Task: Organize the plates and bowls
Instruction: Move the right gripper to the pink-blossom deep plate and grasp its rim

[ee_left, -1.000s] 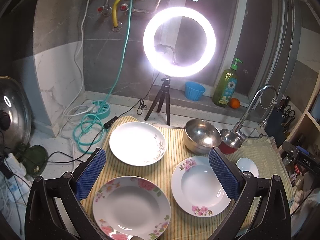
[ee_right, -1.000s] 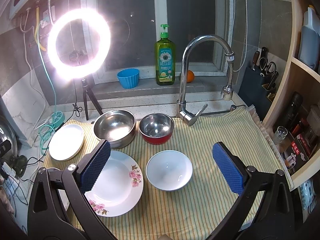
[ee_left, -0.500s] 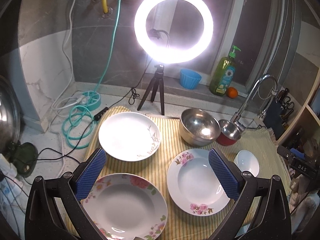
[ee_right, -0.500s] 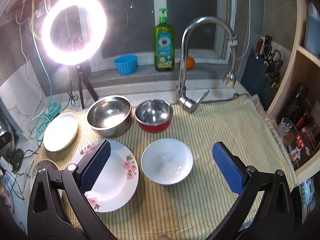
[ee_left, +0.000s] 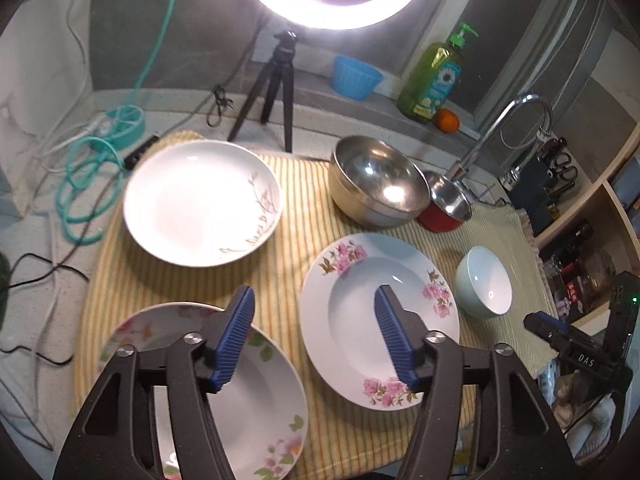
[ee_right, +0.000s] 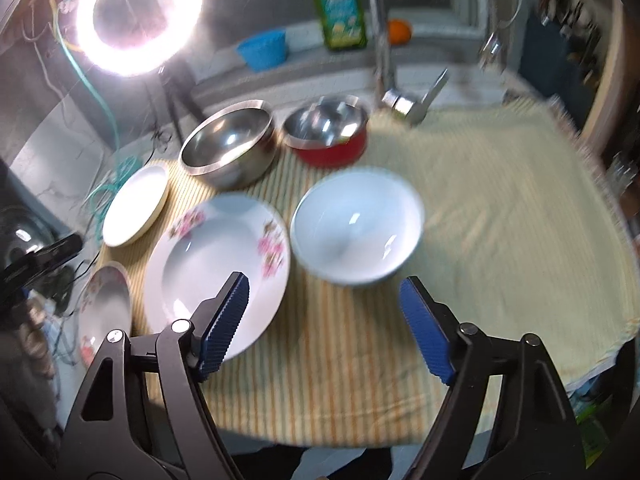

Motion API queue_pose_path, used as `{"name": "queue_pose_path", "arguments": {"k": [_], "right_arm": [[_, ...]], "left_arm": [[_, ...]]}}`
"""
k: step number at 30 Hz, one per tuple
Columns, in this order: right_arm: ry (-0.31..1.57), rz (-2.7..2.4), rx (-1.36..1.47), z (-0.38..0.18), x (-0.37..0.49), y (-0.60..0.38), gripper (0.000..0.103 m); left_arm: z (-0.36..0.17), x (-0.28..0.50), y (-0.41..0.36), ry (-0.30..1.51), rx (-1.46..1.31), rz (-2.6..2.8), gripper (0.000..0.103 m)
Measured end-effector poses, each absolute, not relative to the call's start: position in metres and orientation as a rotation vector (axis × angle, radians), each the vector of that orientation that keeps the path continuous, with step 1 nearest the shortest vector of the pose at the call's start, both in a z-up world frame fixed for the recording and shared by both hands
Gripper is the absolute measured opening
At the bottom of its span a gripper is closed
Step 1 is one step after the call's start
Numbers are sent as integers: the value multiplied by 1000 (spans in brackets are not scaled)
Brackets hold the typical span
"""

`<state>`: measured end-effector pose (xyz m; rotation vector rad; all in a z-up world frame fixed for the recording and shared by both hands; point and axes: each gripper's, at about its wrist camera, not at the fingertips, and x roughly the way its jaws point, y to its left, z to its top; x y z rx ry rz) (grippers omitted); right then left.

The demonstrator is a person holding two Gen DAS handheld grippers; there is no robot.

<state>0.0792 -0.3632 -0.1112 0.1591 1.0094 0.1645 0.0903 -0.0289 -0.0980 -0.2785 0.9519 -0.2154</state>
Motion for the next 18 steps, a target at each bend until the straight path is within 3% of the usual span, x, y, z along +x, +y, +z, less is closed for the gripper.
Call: {"name": "queue_pose_path", "arguments": {"k": [1, 4, 6, 8, 15, 18], "right_arm": [[1027, 178, 169, -117, 79, -361, 80], [1082, 219, 200, -135, 80, -355, 74], [1108, 238, 223, -145, 82, -352, 60], [1158, 261, 272, -159, 86, -353, 53], [1195, 287, 356, -177, 94, -352, 45], [1205, 295, 365, -180, 97, -350, 40]], "left_arm": [[-103, 94, -31, 971, -278, -227, 50], [-118, 105, -38, 1028, -294, -274, 47], [-125, 112, -41, 1056, -301, -290, 41], [-130, 119, -44, 1078, -296, -303, 40], [-145, 154, -50, 1118, -238, -329, 35], [-153, 165, -50, 1144, -231, -333, 28]]}}
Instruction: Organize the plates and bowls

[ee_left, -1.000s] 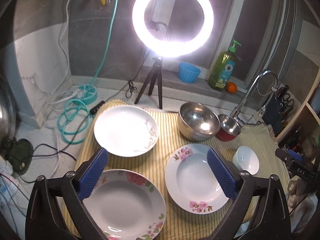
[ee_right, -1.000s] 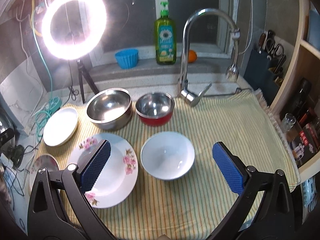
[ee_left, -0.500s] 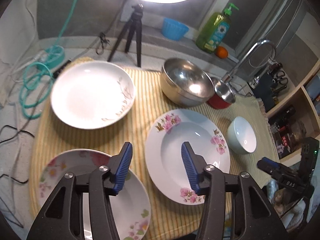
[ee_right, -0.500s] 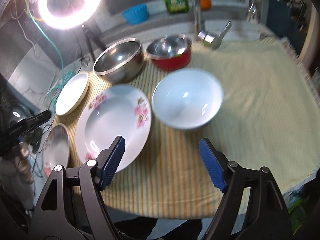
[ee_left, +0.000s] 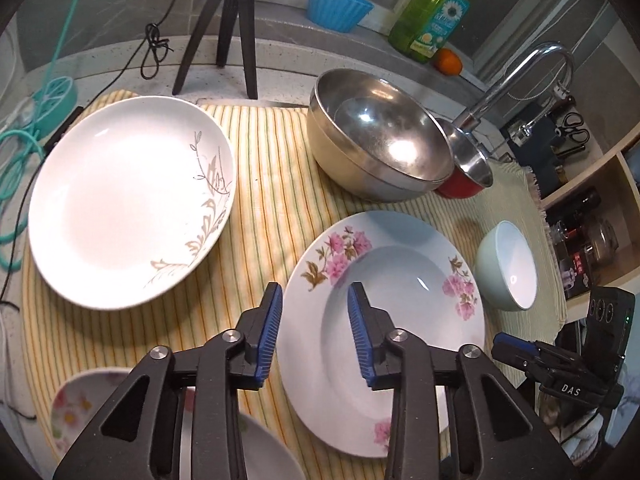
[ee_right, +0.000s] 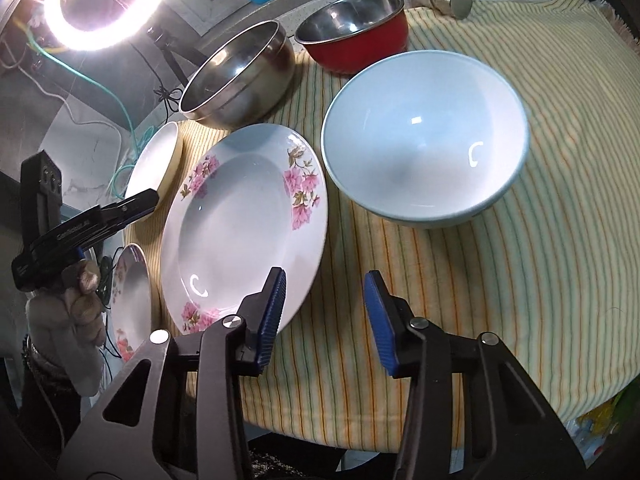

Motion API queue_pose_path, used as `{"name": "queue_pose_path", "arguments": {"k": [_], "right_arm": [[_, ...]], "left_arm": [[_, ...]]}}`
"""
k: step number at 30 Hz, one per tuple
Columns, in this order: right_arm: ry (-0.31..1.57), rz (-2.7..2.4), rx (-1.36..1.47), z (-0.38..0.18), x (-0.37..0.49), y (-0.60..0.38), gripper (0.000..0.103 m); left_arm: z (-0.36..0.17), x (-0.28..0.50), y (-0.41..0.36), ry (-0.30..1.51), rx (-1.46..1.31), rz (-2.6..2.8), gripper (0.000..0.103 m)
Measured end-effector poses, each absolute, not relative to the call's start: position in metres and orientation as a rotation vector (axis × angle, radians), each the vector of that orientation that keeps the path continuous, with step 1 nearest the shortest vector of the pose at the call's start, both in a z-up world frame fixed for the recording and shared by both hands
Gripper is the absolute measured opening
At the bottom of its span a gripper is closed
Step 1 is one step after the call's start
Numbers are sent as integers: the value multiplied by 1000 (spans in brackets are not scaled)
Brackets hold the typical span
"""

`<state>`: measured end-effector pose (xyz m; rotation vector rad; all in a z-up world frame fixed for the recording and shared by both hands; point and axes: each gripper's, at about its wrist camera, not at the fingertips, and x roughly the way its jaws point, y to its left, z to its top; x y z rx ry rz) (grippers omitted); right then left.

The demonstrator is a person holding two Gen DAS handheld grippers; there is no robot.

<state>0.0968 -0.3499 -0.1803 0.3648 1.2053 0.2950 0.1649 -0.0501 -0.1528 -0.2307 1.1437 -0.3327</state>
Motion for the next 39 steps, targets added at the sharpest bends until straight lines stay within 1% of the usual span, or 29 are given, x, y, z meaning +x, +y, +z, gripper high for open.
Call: {"name": "queue_pose_path", "arguments": {"k": [2, 5, 11, 13, 17, 21, 39], "right_arm": [[1220, 303, 367, -184, 100, -348, 36], [1238, 307, 377, -188, 101, -351, 33], [1263, 325, 432, -196, 104, -354, 30], [1263, 325, 433, -195, 106, -353, 29], [1272, 343, 447, -196, 108, -353, 26], [1270, 370, 458, -197, 111, -350, 16], [1296, 382, 412, -195, 102, -351, 16]], "left_arm": [[-157, 170, -50, 1160, -231, -336, 27], [-165, 178, -50, 1189, -234, -346, 27], [-175, 183, -47, 1222, -255, -356, 27], [-178, 184, -46, 1231, -266, -362, 20], [-180, 185, -44, 1239, -277, -368, 19], [-180, 186, -43, 1240, -286, -371, 19], [-177, 172, -55, 1239, -254, -357, 20]]}}
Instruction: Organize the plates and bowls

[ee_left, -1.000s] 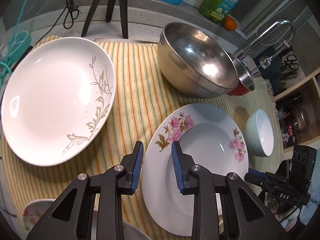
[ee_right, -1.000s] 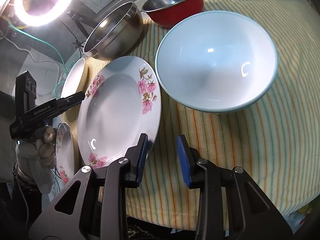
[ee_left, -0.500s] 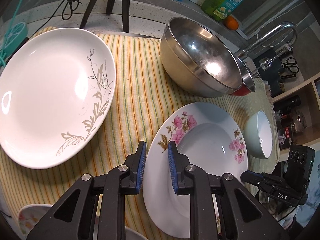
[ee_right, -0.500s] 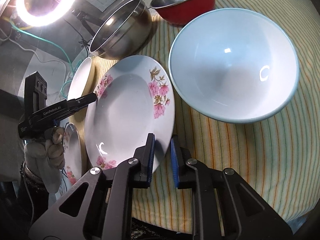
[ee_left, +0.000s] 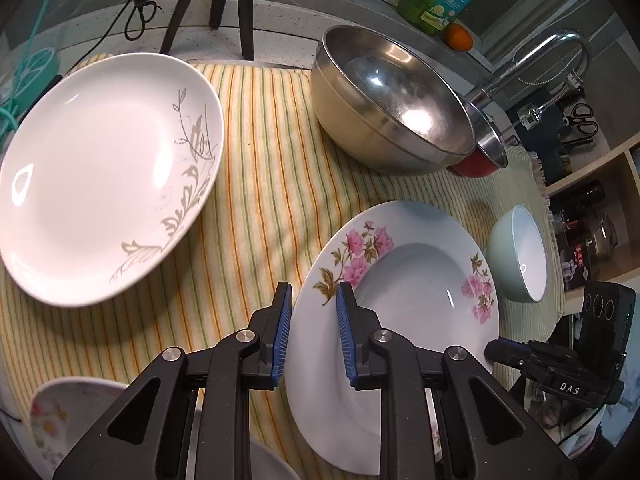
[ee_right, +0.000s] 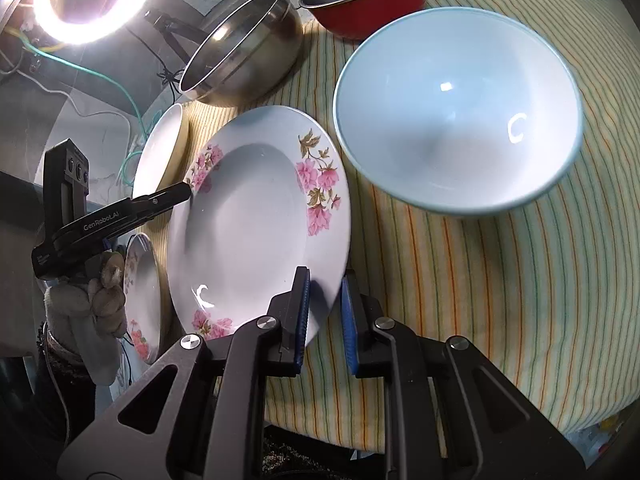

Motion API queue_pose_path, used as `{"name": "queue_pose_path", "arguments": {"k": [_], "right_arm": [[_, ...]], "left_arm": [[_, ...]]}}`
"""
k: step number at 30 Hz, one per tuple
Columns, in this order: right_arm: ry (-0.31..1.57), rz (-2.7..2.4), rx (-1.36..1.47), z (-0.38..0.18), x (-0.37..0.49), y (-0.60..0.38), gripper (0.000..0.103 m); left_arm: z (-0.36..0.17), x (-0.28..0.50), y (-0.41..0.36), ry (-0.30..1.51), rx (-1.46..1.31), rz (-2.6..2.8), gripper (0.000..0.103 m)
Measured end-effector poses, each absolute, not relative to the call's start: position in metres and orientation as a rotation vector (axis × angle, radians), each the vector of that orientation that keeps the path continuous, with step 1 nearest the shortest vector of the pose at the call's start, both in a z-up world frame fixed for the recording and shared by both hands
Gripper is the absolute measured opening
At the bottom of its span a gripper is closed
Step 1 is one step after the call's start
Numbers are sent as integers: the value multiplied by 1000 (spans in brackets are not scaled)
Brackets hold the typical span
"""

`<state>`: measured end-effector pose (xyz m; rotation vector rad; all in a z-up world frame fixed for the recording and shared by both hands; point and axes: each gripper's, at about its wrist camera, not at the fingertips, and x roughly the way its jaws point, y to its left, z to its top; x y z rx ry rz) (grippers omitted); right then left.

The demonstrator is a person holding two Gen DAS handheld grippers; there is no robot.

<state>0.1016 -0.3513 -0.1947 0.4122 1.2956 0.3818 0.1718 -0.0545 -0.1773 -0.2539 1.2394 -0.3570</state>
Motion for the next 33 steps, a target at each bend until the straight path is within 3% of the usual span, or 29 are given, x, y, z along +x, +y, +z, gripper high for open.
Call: {"name": "queue_pose_path", "arguments": {"k": [33], "right_arm": [[1265, 407, 393, -207, 95, -330, 16]], "left_arm": [[-178, 116, -70, 1243, -260, -342, 21]]}}
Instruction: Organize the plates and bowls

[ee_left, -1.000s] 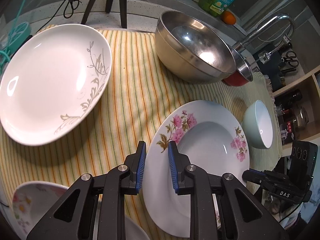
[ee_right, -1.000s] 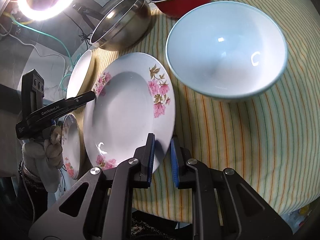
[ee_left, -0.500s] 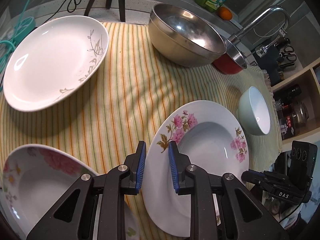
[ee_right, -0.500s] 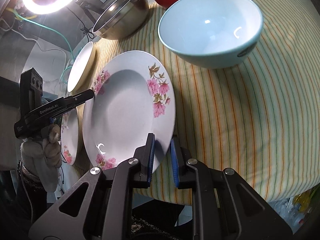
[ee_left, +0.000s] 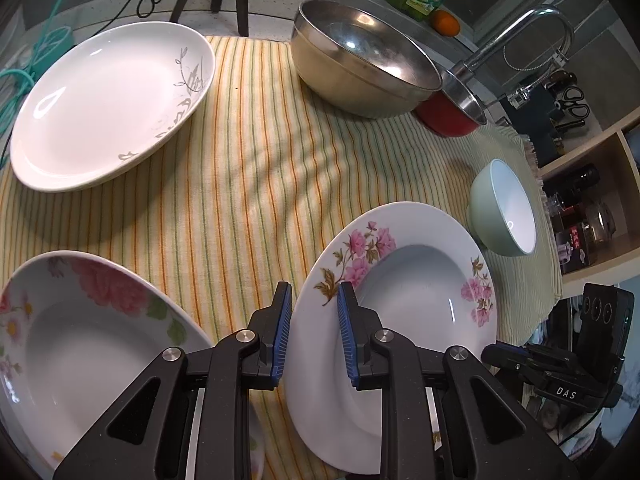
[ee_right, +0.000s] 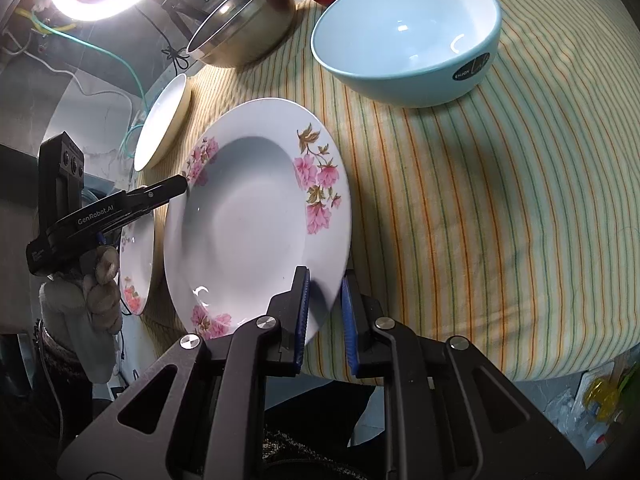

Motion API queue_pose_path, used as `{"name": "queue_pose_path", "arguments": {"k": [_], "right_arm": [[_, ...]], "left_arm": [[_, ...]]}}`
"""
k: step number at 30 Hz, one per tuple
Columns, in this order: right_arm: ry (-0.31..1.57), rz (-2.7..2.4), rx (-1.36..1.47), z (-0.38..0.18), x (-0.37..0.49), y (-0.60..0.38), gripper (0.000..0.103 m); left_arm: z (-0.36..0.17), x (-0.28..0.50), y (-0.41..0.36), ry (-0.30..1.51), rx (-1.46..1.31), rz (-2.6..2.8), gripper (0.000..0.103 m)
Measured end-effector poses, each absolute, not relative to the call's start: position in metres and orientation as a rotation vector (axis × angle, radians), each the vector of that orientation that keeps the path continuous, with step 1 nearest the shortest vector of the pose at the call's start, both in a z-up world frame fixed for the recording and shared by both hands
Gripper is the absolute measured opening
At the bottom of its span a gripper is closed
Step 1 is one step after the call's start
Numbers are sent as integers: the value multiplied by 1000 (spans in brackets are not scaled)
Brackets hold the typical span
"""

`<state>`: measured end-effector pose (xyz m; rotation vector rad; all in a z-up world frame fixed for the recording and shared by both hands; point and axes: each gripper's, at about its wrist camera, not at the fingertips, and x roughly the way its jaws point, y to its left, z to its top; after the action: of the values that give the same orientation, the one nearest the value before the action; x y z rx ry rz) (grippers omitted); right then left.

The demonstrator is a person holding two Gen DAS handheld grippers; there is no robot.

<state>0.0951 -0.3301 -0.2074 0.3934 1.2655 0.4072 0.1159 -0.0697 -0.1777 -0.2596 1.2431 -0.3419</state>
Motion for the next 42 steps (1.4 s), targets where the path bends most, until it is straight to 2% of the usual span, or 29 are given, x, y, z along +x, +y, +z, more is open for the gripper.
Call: {"name": "queue_pose_path", "arguments": {"k": [24, 27, 28, 29, 30, 32, 34, 36, 37, 42], "right_arm": [[1265, 412, 375, -208, 81, -339, 17], [1256, 396, 351, -203, 79, -339, 19], [1249, 393, 338, -200, 79, -339, 22], [1238, 387, 329, -197, 78, -339, 34], [1221, 375, 320, -192, 77, -339, 53], [1173, 355, 298, -181, 73, -341, 70], [1135, 360, 287, -170, 72, -342, 76], [1107, 367, 270, -160, 70, -341, 87], [1084, 371, 257, -154, 69, -340, 88], [1035, 405, 189, -136, 73, -320, 88]], "left_arm": [[-178, 113, -75, 1246, -248, -345, 21], [-176, 114, -75, 1247, -245, -349, 26], [-174, 113, -74, 1241, -247, -356, 30], [-171, 114, -75, 1236, -247, -355, 34], [-168, 113, -74, 1227, -243, -350, 42], [-160, 112, -71, 1200, -232, -340, 55], [-152, 111, -68, 1175, -230, -338, 58], [-143, 108, -63, 1149, -232, -329, 65], [-139, 106, -59, 1135, -236, -315, 69], [-119, 94, -32, 1066, -280, -247, 69]]}}
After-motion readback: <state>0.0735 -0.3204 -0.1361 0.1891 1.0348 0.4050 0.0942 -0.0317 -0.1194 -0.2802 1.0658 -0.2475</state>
